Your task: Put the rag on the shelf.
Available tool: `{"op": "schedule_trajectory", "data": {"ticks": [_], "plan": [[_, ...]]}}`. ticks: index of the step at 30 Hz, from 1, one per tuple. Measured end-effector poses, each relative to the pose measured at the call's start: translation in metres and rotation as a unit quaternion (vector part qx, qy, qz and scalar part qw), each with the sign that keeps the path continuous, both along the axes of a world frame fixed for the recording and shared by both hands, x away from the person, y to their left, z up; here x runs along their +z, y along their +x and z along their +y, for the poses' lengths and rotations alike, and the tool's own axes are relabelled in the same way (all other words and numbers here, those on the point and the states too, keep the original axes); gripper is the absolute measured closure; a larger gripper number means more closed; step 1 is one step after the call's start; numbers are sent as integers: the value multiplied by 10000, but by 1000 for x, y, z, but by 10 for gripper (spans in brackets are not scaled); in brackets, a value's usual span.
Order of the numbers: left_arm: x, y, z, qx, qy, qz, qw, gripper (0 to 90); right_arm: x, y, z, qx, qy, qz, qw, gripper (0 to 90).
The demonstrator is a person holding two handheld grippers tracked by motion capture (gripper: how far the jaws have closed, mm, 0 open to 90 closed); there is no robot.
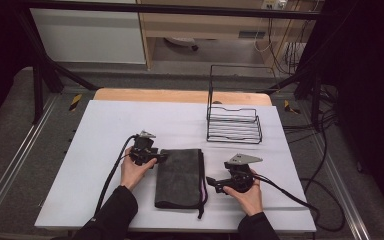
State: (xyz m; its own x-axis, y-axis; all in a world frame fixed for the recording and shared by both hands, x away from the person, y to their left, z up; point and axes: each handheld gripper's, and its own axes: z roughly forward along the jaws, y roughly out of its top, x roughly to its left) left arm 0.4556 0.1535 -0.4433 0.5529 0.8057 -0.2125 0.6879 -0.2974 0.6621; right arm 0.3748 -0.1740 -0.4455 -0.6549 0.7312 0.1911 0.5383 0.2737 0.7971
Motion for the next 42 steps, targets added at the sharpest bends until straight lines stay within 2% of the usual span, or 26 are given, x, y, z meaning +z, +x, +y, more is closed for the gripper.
{"op": "schedule_trajectory", "data": {"ticks": [5, 8, 15, 21, 29, 31, 34, 36, 38, 42], "plan": [[-1, -2, -3, -101, -96, 53, 9999, 633, 1, 2, 0, -38, 80, -10, 10000, 58], [-2, -4, -5, -84, -107, 57, 9999, 671, 1, 3, 0, -68, 105, 5, 9999, 57], [-2, -6, -8, -75, -44, 28, 10000, 724, 5, 8, 4, -59, 88, -18, 9999, 41], [-2, -10, -12, -28, 68, -93, 9999, 752, 11, 14, 10, -71, 176, -94, 9998, 25], [-3, -9, -11, -44, 27, -55, 10000, 757, 17, 31, 29, -127, 9, -194, 9997, 28], [-3, -8, -10, -56, -2, -39, 10000, 758, 18, 37, 35, -141, -45, -171, 9997, 57], [-4, -7, -9, -69, -48, -3, 10000, 760, 17, 47, 42, -199, 83, -41, 9998, 113], [-4, -7, -9, -71, -49, -14, 10000, 761, 16, 54, 45, -260, 74, 11, 9996, 151], [-4, -7, -9, -79, -38, -33, 10000, 761, 13, 60, 48, -285, 56, 20, 9996, 211], [-4, -8, -8, -83, -72, -38, 9999, 762, 4, 71, 50, -464, -37, 183, 9987, 329]]}}
